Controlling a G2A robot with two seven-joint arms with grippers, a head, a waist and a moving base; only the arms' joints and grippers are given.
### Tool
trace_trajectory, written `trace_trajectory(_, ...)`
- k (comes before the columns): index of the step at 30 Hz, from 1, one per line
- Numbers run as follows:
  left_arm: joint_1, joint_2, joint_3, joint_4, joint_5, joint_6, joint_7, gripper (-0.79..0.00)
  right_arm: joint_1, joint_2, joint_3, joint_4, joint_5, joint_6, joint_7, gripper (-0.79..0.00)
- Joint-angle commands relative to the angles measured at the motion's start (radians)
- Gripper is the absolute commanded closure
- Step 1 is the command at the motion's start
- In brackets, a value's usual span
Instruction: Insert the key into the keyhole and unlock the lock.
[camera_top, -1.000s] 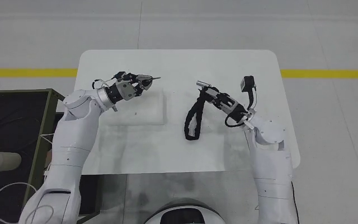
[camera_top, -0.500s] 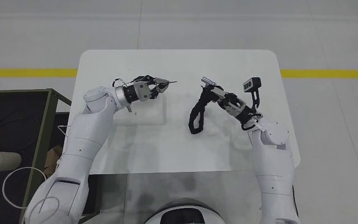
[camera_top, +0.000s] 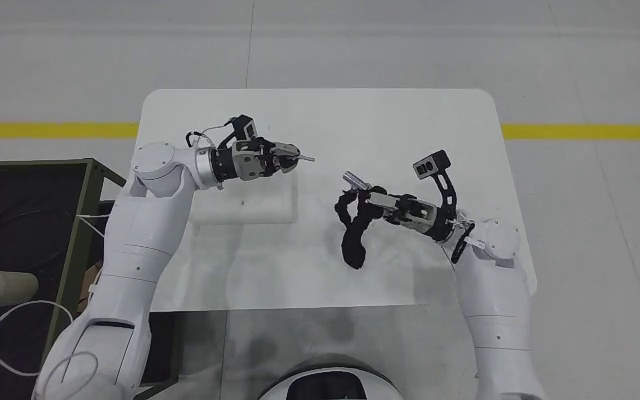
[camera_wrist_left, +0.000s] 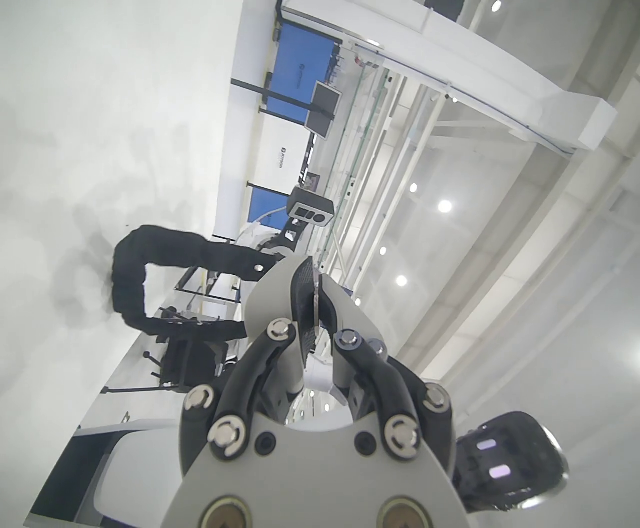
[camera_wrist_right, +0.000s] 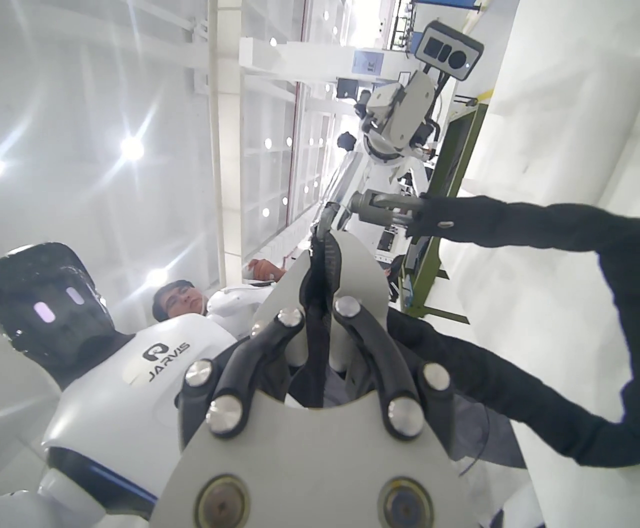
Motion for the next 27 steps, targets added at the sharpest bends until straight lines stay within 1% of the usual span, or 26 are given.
trace_trajectory(1,0.000,0.000,-0.001,0.001,-0.003,0.000,0.002,0.000,0.012,0.021,0.004,-0.061,-0.286,-0.108,-0.010,0.000)
trace_trajectory(2,0.000,0.000,-0.001,0.001,-0.003,0.000,0.002,0.000,0.011,0.027,0.009,-0.080,-0.382,-0.125,-0.044,0.000)
trace_trajectory(9,0.000,0.000,-0.001,0.001,-0.003,0.000,0.002,0.000,0.011,0.027,0.009,-0.080,-0.382,-0.125,-0.044,0.000)
trace_trajectory(10,0.000,0.000,-0.001,0.001,-0.003,0.000,0.002,0.000,-0.008,0.028,0.009,-0.086,-0.383,-0.126,-0.049,0.000)
trace_trajectory(11,0.000,0.000,-0.001,0.001,-0.003,0.000,0.002,0.000,-0.061,0.030,0.008,-0.134,-0.379,-0.134,-0.072,0.000)
trace_trajectory(12,0.000,0.000,-0.001,0.001,-0.003,0.000,0.002,0.000,-0.088,0.033,0.012,-0.173,-0.378,-0.145,-0.103,0.000)
trace_trajectory(14,0.000,0.000,-0.001,0.001,-0.003,0.000,0.002,0.000,-0.109,0.041,0.023,-0.197,-0.412,-0.169,-0.166,0.000)
trace_trajectory(15,0.043,0.000,-0.004,-0.041,-0.007,-0.024,0.020,0.000,-0.110,0.043,0.023,-0.195,-0.407,-0.182,-0.198,0.000)
trace_trajectory(17,0.098,0.003,-0.018,-0.121,0.007,-0.040,0.046,0.000,-0.100,0.045,0.018,-0.161,-0.316,-0.194,-0.247,0.000)
trace_trajectory(19,0.131,0.004,-0.032,-0.165,-0.007,-0.043,0.051,0.000,-0.080,0.050,0.021,-0.108,-0.234,-0.211,-0.264,0.000)
trace_trajectory(22,0.153,0.006,-0.034,-0.199,0.006,-0.044,0.032,0.000,-0.045,0.055,0.008,-0.015,-0.093,-0.237,-0.254,0.000)
trace_trajectory(24,0.157,0.006,-0.033,-0.207,0.010,-0.053,0.013,0.000,-0.018,0.059,-0.008,0.049,0.002,-0.238,-0.220,0.000)
trace_trajectory(27,0.154,0.004,-0.038,-0.207,0.005,-0.062,0.011,0.000,0.018,0.064,-0.032,0.125,0.122,-0.240,-0.156,0.000)
